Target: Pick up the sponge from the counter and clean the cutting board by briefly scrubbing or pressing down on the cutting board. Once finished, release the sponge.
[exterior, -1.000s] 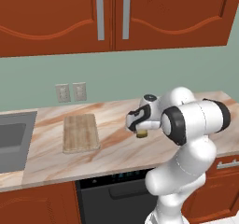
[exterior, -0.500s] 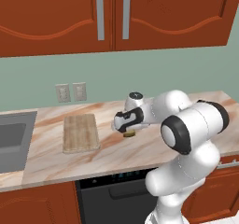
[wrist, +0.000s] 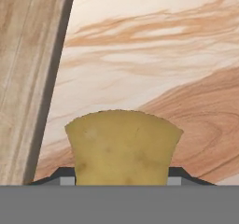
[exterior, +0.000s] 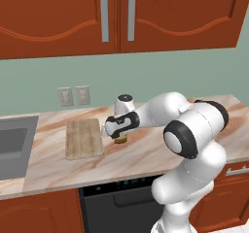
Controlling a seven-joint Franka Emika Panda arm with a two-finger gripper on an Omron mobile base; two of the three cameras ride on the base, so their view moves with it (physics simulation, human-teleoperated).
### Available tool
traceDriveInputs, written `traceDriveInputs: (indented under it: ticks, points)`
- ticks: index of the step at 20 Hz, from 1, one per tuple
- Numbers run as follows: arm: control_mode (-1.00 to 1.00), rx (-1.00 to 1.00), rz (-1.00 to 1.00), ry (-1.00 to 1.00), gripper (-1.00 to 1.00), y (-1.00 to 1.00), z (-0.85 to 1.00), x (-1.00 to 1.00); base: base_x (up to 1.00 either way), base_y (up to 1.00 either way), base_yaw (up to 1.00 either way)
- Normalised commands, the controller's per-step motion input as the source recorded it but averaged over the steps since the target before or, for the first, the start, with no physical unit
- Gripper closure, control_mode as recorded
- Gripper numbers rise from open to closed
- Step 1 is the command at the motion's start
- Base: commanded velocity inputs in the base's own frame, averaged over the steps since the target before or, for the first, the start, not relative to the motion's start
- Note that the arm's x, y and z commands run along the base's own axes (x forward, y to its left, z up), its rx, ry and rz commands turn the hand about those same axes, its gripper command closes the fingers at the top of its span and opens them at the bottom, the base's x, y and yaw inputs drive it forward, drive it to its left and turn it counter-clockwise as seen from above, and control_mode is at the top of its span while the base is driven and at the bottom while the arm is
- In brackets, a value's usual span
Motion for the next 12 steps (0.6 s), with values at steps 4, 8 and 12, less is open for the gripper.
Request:
traceDriveInputs:
  ticks: [4, 8, 12]
  points:
    - [-1.0, 0.0, 0.01, 0.01, 1.0, 0.59, 0.0, 0.04, 0.0, 0.0, 0.0]
    - [-1.0, 0.0, 0.0, 0.0, 1.0, 0.53, 0.0, 0.0, 0.0, 0.0, 0.0]
    - [-1.0, 0.0, 0.0, 0.0, 1.0, 0.42, 0.0, 0.0, 0.0, 0.0, 0.0]
